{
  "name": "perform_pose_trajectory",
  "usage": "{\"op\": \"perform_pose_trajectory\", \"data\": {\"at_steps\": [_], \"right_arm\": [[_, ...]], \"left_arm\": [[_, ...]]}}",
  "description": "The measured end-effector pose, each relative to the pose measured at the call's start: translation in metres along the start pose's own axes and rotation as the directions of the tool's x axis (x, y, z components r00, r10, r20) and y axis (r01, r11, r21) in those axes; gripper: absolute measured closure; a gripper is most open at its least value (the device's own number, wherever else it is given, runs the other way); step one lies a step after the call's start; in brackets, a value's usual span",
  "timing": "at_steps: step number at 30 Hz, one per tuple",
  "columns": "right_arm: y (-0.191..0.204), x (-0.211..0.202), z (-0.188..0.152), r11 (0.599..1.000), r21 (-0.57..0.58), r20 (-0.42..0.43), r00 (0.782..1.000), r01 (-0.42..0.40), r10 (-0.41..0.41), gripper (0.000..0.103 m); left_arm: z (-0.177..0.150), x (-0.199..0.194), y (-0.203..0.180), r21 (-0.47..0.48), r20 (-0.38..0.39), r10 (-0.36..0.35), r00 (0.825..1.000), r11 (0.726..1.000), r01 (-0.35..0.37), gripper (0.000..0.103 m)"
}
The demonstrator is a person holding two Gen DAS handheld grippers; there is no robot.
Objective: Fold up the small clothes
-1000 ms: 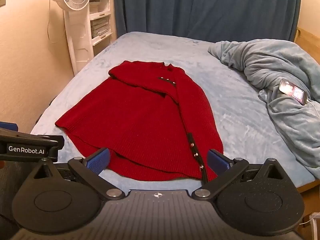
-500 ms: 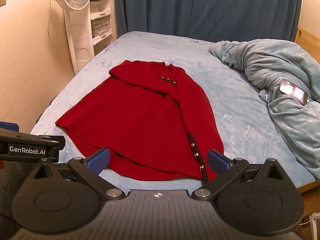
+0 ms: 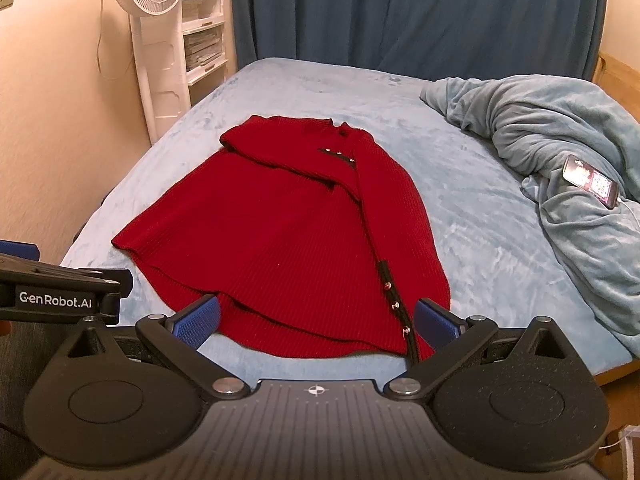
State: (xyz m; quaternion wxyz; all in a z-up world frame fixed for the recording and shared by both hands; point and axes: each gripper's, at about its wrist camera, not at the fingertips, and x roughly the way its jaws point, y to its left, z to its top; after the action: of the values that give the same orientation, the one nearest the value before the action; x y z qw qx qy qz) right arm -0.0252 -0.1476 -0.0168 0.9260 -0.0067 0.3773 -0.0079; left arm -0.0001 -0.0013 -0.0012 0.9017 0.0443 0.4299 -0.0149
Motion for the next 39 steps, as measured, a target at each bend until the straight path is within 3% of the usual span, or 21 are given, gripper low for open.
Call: {"op": "perform_pose_trajectory", "data": {"at_steps": [39], "right_arm": [[0.0020,0.0000,0.0017,1.000,-0.002,-0.005,1.000,0.002,-0.002,0.001]], "left_arm": [[-0.0010,0.0022,0.0004,0.001,-0.003,0.001,1.000,1.000,-0.001,0.000]]}}
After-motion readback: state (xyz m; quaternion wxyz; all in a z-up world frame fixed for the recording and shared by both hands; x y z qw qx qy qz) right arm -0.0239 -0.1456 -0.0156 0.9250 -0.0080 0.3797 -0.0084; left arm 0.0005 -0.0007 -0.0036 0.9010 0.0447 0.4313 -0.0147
